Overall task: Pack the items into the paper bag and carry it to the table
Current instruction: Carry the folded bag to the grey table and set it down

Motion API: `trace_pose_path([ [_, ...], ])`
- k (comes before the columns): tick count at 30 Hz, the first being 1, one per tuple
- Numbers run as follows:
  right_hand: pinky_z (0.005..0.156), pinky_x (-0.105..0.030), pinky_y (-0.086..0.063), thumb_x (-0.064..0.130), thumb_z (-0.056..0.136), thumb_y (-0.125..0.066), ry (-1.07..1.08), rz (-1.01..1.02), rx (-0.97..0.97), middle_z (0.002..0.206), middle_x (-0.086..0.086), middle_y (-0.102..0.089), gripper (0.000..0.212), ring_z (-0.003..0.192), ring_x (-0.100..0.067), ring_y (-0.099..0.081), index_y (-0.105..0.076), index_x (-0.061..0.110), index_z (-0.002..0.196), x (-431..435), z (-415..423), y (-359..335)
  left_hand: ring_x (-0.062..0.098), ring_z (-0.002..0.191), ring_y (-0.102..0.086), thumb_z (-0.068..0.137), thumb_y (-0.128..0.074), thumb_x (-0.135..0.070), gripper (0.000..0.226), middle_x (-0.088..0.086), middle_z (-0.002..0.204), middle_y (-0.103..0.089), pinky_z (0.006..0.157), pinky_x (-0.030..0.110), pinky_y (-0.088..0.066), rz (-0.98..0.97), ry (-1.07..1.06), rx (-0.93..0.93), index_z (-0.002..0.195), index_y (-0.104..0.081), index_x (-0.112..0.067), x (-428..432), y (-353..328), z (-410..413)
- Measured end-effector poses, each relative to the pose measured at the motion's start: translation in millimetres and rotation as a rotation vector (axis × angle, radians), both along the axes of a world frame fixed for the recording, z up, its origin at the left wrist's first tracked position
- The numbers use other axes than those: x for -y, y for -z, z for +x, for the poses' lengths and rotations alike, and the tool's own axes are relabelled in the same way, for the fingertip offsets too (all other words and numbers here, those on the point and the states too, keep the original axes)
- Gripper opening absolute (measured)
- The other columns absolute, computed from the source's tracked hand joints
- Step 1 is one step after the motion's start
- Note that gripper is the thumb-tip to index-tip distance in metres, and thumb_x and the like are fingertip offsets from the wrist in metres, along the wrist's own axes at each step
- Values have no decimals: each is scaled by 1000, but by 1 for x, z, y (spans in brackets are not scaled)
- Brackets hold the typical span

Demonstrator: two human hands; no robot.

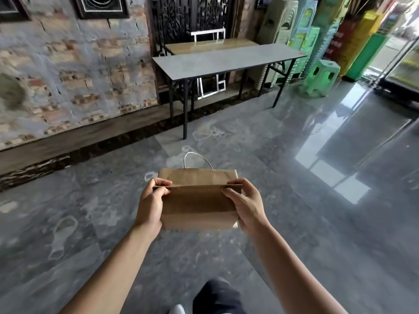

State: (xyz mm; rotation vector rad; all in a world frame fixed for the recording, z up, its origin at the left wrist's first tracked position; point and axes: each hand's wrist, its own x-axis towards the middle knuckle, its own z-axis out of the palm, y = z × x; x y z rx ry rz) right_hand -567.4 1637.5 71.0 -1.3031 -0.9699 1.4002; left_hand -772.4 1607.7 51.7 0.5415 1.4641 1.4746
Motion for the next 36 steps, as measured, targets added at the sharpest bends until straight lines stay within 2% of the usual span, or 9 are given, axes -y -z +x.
trace_pose_path([
  [5,63,-30,-49,13,69,-79,51,-18,11,67,-2,-67,13,65,-16,-61,-70,15,78,-132,-9,28,26,84,-50,74,-52,-4,20,15,88,-58,75,41,-37,-33,31,-55,70,-60,-22,-138,18,-11],
  [8,64,-29,-49,23,65,-79,48,4,42,66,5,-68,16,65,-12,-61,-71,19,78,-229,-10,44,24,77,-52,78,-52,-1,25,8,79,-60,63,35,-41,-34,42,-66,69,-61,-24,-237,30,-13],
  [12,69,-32,-47,28,71,-75,40,44,45,71,8,-69,14,69,-10,-60,-71,22,83,-373,-3,47,23,71,-53,78,-50,-2,25,6,76,-60,60,33,-41,-23,47,-57,71,-61,-23,-379,25,-7],
  [19,75,-29,-42,25,79,-61,12,85,35,90,12,-71,15,79,-6,-58,-72,22,89,-575,0,20,22,76,-55,83,-41,5,38,6,87,-62,69,35,-42,32,28,-34,84,-66,-23,-579,-9,-6],
  [21,76,-28,-42,21,83,-56,0,89,59,90,16,-71,18,83,-7,-58,-73,21,91,-624,0,20,20,74,-58,83,-41,4,41,4,88,-64,65,32,-45,40,15,-12,86,-68,-26,-629,-10,-8],
  [25,78,-31,-39,10,94,-50,40,58,88,93,3,-68,23,86,-13,-54,-72,16,92,-722,-1,31,19,74,-62,84,-43,2,42,4,88,-68,61,30,-50,31,7,20,90,-69,-30,-728,4,-14],
  [28,76,-31,-39,8,95,-48,60,56,128,89,1,-65,24,83,-14,-52,-70,16,89,-805,-7,45,21,78,-62,85,-42,3,42,6,92,-66,67,32,-50,28,2,34,88,-68,-30,-810,19,-19],
  [32,71,-35,-38,7,94,-50,83,59,145,79,1,-60,25,77,-17,-48,-66,22,81,-935,-28,53,29,91,-52,86,-43,8,38,14,100,-60,83,42,-39,40,-5,57,84,-64,-23,-941,28,-40],
  [36,67,-33,-37,8,91,-49,66,48,135,75,6,-60,31,74,-15,-47,-67,29,77,-1052,-53,39,28,95,-51,86,-43,6,35,14,103,-58,83,43,-37,43,2,58,83,-62,-22,-1059,17,-66],
])
